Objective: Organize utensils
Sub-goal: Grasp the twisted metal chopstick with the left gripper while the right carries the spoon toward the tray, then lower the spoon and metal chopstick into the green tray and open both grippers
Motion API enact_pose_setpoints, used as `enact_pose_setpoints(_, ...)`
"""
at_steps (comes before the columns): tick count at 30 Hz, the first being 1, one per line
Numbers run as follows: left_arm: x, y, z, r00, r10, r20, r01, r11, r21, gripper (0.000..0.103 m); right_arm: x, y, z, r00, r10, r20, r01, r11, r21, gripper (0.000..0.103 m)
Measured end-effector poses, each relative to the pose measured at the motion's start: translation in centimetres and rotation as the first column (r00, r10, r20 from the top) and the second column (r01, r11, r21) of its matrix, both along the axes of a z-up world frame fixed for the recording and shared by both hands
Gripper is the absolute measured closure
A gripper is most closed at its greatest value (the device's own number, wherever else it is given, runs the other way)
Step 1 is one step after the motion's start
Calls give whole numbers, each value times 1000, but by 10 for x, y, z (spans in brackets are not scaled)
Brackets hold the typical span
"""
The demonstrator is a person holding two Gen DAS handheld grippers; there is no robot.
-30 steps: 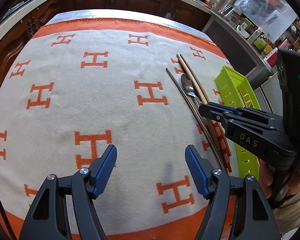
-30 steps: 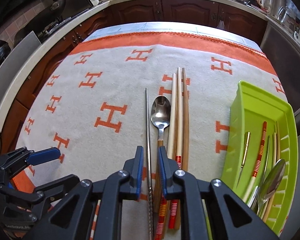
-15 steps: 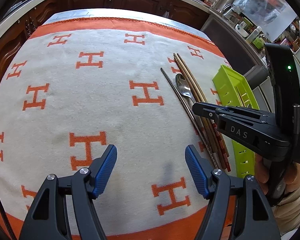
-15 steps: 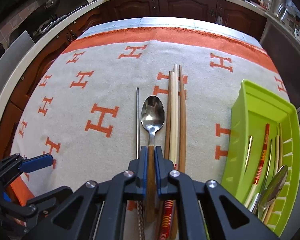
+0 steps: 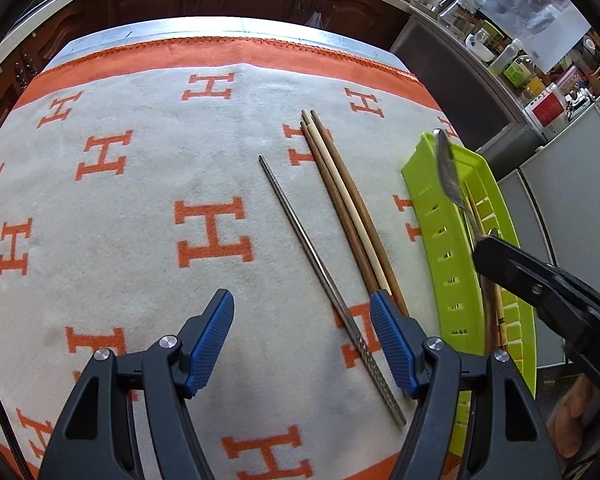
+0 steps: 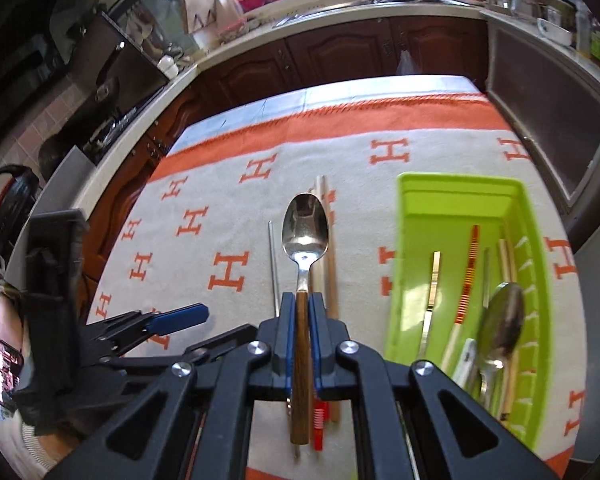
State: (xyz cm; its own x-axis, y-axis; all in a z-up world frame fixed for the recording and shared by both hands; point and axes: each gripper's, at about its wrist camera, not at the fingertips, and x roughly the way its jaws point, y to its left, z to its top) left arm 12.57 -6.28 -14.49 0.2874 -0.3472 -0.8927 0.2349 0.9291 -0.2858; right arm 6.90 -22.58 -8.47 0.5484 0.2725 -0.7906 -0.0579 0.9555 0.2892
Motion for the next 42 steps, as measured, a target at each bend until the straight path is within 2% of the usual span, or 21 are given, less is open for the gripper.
enact_pose_setpoints(6,7,-27,-10,1000,14,-23,-12,998,56,34,-16,-31,6,997,-78,16,78,997,11,97)
enact_pose_setpoints(13,0,-48,-14,999,-15,39,8,983,185,34,-29,-49,-2,993,-120,-2,120,993,14,97)
enact_pose_setpoints(22,-19,-30,-16,996,-28,87,9,978,208,34,-39,-54,3,991,-132,25,132,991,17,97)
enact_pose_setpoints(28,-25,-19,-15,995,-19,96,1,982,187,34,-48,-57,2,988,-151,35,150,988,22,97)
enact_pose_setpoints(32,-26,-27,-18,994,-38,103,8,962,274,33,-52,-63,-1,986,-164,33,163,986,30,97)
enact_pose_setpoints(34,-25,-27,-18,995,-38,97,10,961,275,34,-54,-65,-1,985,-170,34,169,985,31,97)
enact_pose_setpoints(36,-24,-26,-16,995,-42,93,15,961,277,43,-56,-68,-1,984,-173,34,172,985,34,97)
enact_pose_setpoints(37,-25,-26,-14,994,-46,98,18,961,275,59,-58,-69,-1,984,-174,34,173,984,34,97)
enact_pose_setpoints(38,-25,-25,-13,994,-52,101,22,961,276,85,-58,-70,-1,984,-176,33,175,984,35,97)
enact_pose_setpoints(39,-25,-25,-12,994,-57,97,28,960,277,98,-59,-72,-2,983,-179,31,178,983,35,97)
enact_pose_setpoints(42,-24,-22,-11,996,-51,79,30,969,245,100,-62,-79,-3,980,-197,26,196,980,35,97)
